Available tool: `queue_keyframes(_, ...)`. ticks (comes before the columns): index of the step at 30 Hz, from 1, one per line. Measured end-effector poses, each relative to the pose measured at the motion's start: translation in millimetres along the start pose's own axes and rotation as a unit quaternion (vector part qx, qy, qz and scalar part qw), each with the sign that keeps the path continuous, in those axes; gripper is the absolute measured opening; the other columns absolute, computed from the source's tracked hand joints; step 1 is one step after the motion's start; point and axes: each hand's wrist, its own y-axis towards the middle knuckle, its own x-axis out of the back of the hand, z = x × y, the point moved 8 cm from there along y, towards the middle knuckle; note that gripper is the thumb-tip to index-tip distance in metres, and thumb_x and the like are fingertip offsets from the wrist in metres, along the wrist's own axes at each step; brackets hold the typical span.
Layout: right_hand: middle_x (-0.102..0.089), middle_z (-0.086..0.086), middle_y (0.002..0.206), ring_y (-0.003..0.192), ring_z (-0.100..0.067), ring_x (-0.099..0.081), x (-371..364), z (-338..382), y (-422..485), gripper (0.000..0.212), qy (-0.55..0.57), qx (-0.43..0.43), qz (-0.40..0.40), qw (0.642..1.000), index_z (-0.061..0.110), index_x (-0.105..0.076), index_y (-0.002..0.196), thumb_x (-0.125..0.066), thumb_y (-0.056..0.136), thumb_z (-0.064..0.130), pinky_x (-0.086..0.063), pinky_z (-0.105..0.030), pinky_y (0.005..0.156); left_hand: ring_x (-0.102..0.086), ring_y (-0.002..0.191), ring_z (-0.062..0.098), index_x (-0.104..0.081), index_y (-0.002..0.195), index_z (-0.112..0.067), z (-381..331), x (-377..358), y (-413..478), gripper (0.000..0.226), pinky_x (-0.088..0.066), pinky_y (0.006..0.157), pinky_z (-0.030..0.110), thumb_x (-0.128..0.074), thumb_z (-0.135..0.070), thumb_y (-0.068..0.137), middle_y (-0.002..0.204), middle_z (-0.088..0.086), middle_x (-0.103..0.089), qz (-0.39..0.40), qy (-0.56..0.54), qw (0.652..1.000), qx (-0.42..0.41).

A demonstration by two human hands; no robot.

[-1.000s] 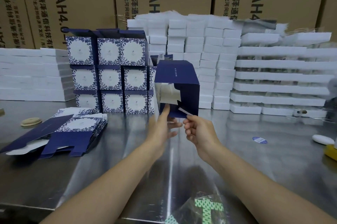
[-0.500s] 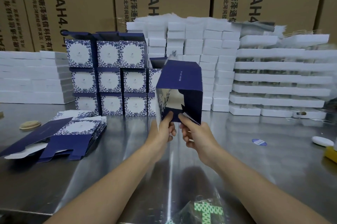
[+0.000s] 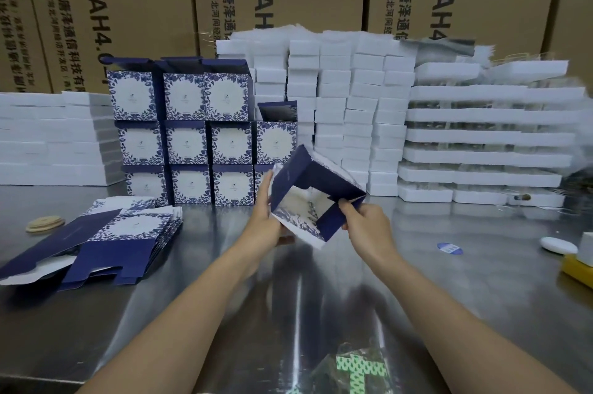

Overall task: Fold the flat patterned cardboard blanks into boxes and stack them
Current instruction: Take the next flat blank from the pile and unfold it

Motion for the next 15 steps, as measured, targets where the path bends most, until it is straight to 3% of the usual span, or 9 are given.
queue_keyframes(2,-0.068,-0.002,0.064,0.064,-0.019,-0.058,-1,-6,1,0.061,-0.039,-0.003,-0.001,0.999,0.003,-0.064,0.073,-0.052,0.101,0.057,-0.044,-0.034,0.064,-0.075,0.096,0.016,-0.038,0.140,-0.072,-1,-4,-2,0.099,-0.065,0.080,0.044,-0.053,0.014,0.094,0.120,-0.026,-0.069,0.026,0.019,0.999,-0.005)
queue_keyframes(5,-0.070,0.001,0.065,0.067,-0.026,-0.064,2,-12,4,0.068,-0.056,-0.014,-0.008,0.998,0.009,-0.058,0.062,-0.050,0.100,0.066,-0.048,-0.040,0.067,-0.071,0.101,0.023,-0.048,0.135,-0.058,3,-9,-6,0.096,-0.062,0.076,0.038,-0.062,0.022,0.083,0.140,-0.003,-0.056,0.051,0.066,0.997,0.001)
queue_keyframes(9,-0.056,0.005,0.054,0.056,-0.024,-0.055,13,-17,4,0.072,-0.101,-0.053,-0.038,0.993,0.019,-0.038,0.053,-0.053,0.093,0.077,-0.038,-0.036,0.059,-0.067,0.113,0.016,-0.038,0.130,-0.039,12,-21,-9,0.088,-0.061,0.072,0.024,-0.087,0.011,0.076,0.131,-0.019,-0.051,0.095,0.092,0.991,0.007)
queue_keyframes(11,-0.064,0.000,0.059,0.061,-0.026,-0.063,18,-20,5,0.066,-0.142,-0.055,-0.049,0.987,0.020,-0.046,0.056,-0.055,0.093,0.073,-0.040,-0.034,0.057,-0.066,0.109,0.006,-0.033,0.133,-0.039,19,-29,-10,0.094,-0.057,0.071,0.018,-0.089,0.007,0.072,0.133,-0.021,-0.049,0.134,0.119,0.984,0.021)
queue_keyframes(13,-0.068,-0.003,0.062,0.065,-0.028,-0.066,21,-19,5,0.059,-0.175,-0.041,-0.055,0.982,0.019,-0.052,0.059,-0.057,0.093,0.067,-0.042,-0.033,0.057,-0.069,0.096,0.006,-0.038,0.129,-0.045,23,-29,-11,0.087,-0.058,0.072,0.023,-0.075,0.004,0.067,0.134,-0.015,-0.053,0.146,0.097,0.983,0.048)
queue_keyframes(15,-0.061,0.000,0.056,0.060,-0.026,-0.061,23,-19,6,0.061,-0.192,-0.032,-0.062,0.979,0.017,-0.048,0.058,-0.058,0.091,0.066,-0.041,-0.031,0.055,-0.070,0.093,0.019,-0.048,0.123,-0.051,26,-21,-8,0.079,-0.062,0.080,0.039,-0.063,-0.008,0.059,0.133,-0.003,-0.065,0.112,0.030,0.987,0.111)
